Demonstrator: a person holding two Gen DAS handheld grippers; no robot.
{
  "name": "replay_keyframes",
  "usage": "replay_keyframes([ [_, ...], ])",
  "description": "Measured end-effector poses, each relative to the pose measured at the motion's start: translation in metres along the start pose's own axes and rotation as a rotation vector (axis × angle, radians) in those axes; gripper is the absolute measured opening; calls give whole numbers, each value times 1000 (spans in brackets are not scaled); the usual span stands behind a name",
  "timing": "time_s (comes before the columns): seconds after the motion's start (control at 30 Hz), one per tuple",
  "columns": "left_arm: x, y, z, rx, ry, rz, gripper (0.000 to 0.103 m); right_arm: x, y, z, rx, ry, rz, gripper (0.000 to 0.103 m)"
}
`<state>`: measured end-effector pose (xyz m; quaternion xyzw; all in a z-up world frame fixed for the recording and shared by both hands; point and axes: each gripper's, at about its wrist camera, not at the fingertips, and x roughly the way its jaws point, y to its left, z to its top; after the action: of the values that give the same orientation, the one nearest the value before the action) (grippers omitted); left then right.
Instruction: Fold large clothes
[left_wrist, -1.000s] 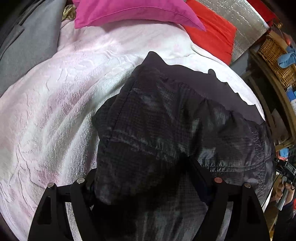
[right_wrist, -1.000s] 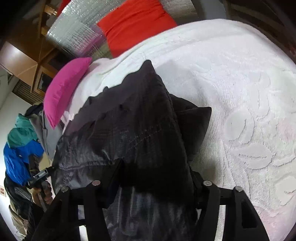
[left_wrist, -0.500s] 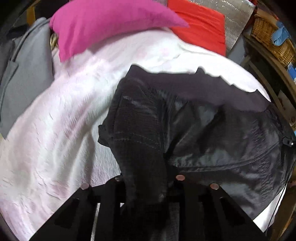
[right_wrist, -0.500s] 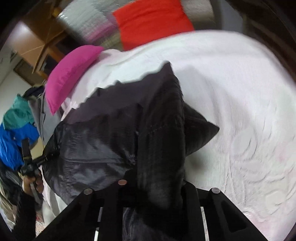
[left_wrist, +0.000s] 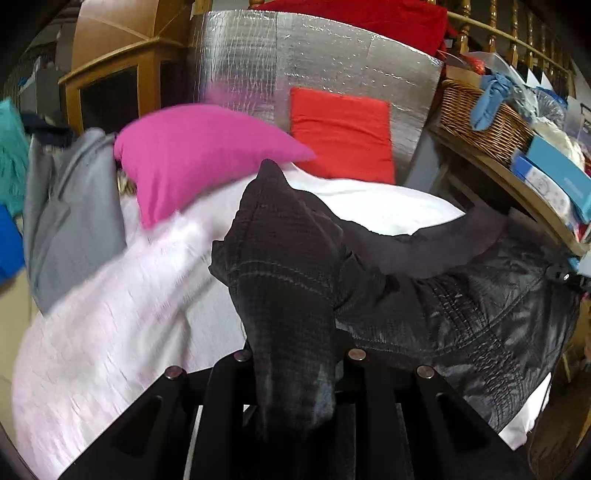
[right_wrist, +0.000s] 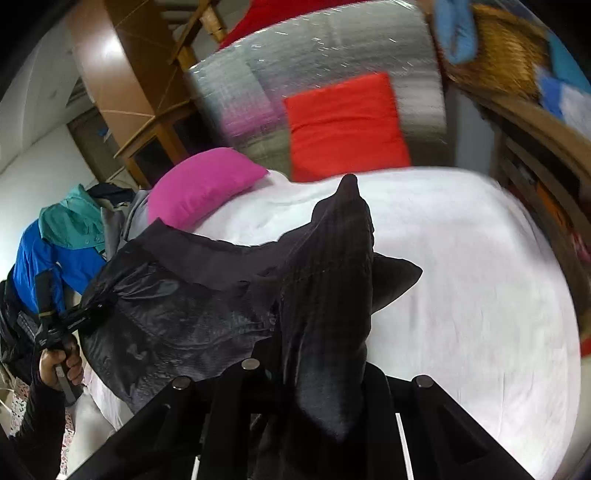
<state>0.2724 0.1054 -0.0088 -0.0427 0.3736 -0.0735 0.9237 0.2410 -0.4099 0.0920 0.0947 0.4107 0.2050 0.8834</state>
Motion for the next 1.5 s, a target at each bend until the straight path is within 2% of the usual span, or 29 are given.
replay_keyframes([
  [0.07,7,1,-28,-9,27,-8,20,9,-17,-27,46,30,-5,15],
  [0.17,38,7,-71,-42,117,17,20,32,-46,-72,114,90,-28,15],
  [0.27,68,26,-94,-141,189,-8,26,55,-77,-101,216,126,10,19],
  [0.3,71,26,-94,-138,196,-4,30,57,-79,-103,221,128,9,20],
  [0.33,72,25,-92,-127,202,7,32,59,-80,-103,217,135,0,25],
  [0.37,73,25,-89,-120,212,21,38,61,-80,-102,220,146,-4,33],
  [0.4,73,25,-86,-113,227,34,42,61,-82,-100,223,162,-8,36],
  [0.43,71,30,-86,-107,240,33,43,61,-81,-97,220,171,-6,39],
  [0.47,65,33,-83,-101,249,26,43,58,-84,-95,212,179,-13,47],
  [0.53,49,40,-75,-101,225,19,47,43,-88,-90,188,167,-42,60],
  [0.57,39,45,-70,-104,203,31,50,38,-87,-88,179,155,-48,63],
  [0.67,21,51,-49,-124,100,65,64,22,-87,-67,164,103,-75,64],
  [0.73,37,48,-30,-116,105,40,68,31,-85,-47,151,85,-73,66],
  [0.83,84,38,-16,-91,200,-18,68,71,-81,-23,123,149,-52,66],
  [0.9,108,34,-15,-89,254,18,67,105,-81,-14,121,216,-50,66],
  [0.93,119,31,-12,-77,269,28,61,116,-80,-11,114,235,-43,60],
  [0.97,126,28,-9,-63,269,47,44,121,-78,-8,100,240,-59,24],
  [1.0,130,29,-7,-59,287,60,16,123,-76,-6,93,245,-66,9],
  [1.07,126,29,-2,-58,278,42,13,111,-66,-1,28,201,-107,8],
  [1.17,125,24,-4,-10,227,70,13,96,-66,1,14,125,-162,8],
  [1.27,157,34,-15,-59,301,70,15,131,-92,-21,81,211,-209,8],
  [1.33,155,33,-14,-58,283,89,20,140,-96,-31,124,212,-211,10],
  [1.37,153,32,-13,-53,281,99,23,138,-97,-31,139,198,-215,13],
  [1.4,148,31,-11,-39,282,128,32,133,-97,-31,155,188,-223,15],
  [1.43,142,30,-10,-32,279,158,41,130,-97,-30,163,188,-226,24],
  [1.47,134,30,-9,-33,269,176,43,124,-96,-30,171,193,-252,36],
  [1.5,123,30,-8,-36,247,191,46,113,-93,-30,166,177,-274,42],
])
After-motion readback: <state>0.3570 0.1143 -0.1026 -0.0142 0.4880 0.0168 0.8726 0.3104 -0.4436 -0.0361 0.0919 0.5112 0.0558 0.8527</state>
